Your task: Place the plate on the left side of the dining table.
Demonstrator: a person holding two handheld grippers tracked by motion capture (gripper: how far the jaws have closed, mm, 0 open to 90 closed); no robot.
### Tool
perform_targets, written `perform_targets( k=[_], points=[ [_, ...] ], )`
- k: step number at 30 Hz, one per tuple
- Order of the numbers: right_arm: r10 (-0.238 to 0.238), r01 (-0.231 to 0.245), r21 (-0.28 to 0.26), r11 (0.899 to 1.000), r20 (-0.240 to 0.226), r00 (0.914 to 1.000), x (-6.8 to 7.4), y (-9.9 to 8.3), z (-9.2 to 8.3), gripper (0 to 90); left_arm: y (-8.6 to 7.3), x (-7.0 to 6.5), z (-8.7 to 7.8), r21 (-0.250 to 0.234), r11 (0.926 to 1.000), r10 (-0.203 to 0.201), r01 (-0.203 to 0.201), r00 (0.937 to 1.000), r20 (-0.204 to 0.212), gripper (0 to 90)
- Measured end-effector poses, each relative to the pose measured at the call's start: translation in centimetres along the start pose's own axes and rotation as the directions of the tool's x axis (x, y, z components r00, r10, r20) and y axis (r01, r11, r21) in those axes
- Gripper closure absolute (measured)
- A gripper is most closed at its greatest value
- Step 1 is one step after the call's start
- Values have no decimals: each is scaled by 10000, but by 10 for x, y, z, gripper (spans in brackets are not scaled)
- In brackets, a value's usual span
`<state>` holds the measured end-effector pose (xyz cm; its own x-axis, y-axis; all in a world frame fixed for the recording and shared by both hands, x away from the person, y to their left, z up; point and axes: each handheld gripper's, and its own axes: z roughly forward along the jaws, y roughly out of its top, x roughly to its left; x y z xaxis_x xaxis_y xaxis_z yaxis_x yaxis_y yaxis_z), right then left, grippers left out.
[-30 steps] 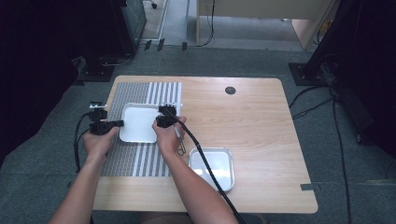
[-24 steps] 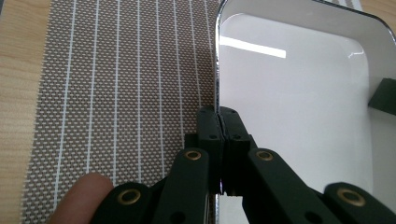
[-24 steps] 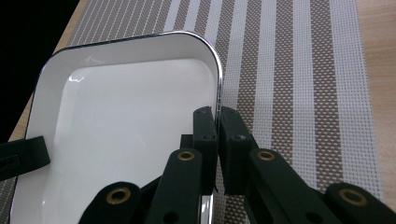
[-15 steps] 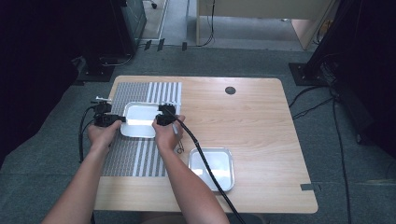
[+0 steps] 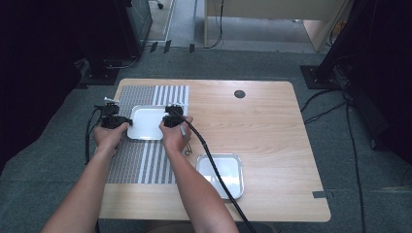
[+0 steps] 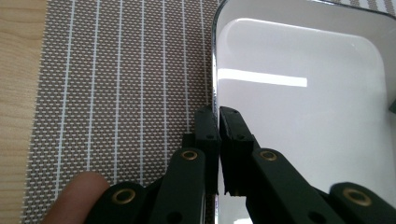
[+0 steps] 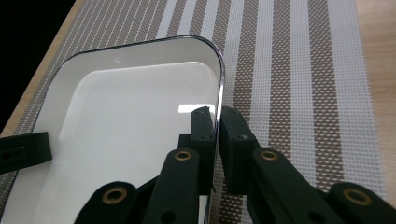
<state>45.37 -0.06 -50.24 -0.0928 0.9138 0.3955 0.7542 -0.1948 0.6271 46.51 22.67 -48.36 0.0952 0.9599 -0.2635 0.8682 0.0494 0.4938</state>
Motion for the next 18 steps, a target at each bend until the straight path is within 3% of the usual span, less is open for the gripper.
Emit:
perform_targets(
  k=[2, 5, 9, 14, 17, 18],
  points=[
    [140, -138, 147, 9998, -141, 9998, -1, -1, 1, 823, 0, 0, 1, -15, 10000, -73, 73, 9999, -100, 877],
    [-265, 265, 269, 9993, -7, 9996, -1, -3, 2, 821, 0, -1, 3, 40, 10000, -22, 22, 9999, -120, 877],
    [-354, 361, 432, 9984, -161, 9992, -3, -3, 2, 805, -1, -3, 2, 72, 9999, -72, 74, 9998, -196, 857],
    [-374, 390, 419, 9984, -369, 9986, -4, 0, 1, 700, -1, -7, 1, 31, 10000, -71, 72, 9999, -82, 763],
    [-998, 1003, 167, 9948, -319, 9945, -3, 1, -3, 642, 0, -9, -6, -270, 9996, -75, 67, 9995, -320, 644],
    [-1193, 1195, 41, 9928, -288, 9924, -3, 1, -5, 612, 0, -8, -9, -344, 9993, -129, 125, 9998, -131, 597]
  ],
)
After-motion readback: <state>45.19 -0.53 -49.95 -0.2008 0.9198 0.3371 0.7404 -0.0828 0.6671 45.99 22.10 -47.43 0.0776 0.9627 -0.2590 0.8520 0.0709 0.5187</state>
